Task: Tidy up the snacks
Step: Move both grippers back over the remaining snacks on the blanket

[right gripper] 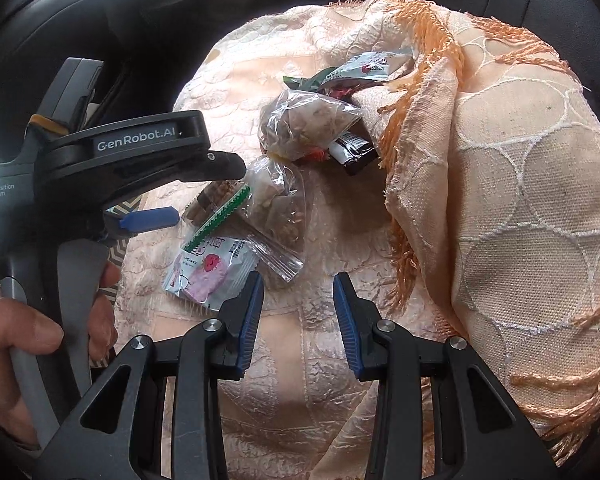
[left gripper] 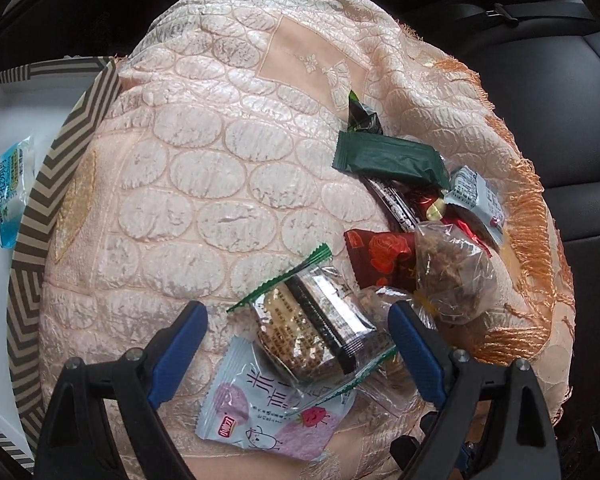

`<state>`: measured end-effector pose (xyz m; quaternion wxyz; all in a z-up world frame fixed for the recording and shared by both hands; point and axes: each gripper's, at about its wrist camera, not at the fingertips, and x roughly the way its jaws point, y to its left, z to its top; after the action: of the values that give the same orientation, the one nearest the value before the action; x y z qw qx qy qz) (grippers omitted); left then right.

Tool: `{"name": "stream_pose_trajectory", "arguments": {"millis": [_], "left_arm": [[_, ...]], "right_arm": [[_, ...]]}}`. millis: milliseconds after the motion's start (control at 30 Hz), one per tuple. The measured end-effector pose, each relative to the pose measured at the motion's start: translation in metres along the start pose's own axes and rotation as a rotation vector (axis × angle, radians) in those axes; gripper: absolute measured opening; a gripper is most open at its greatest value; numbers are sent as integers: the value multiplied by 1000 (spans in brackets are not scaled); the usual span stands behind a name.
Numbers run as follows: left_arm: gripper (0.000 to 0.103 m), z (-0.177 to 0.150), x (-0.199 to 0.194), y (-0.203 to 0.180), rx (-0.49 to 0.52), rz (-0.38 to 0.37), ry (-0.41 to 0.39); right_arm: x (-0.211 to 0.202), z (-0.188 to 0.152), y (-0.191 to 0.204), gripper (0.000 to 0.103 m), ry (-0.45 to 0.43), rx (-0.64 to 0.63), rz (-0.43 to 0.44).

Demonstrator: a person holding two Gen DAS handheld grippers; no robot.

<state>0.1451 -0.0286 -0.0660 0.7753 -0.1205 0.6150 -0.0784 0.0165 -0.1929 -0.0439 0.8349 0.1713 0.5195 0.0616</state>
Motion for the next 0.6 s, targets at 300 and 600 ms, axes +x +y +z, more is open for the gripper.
{"name": "stream_pose_trajectory", "arguments": {"millis": [300,600], "left_arm": [[92,-2,-1,1,31,-18,-26],[79,0,-1,-5,78,-7,-42]], "right_arm": [[0,-1,1,36,9,-6,0],[4,-2,9,36,18,-26,-1]]}}
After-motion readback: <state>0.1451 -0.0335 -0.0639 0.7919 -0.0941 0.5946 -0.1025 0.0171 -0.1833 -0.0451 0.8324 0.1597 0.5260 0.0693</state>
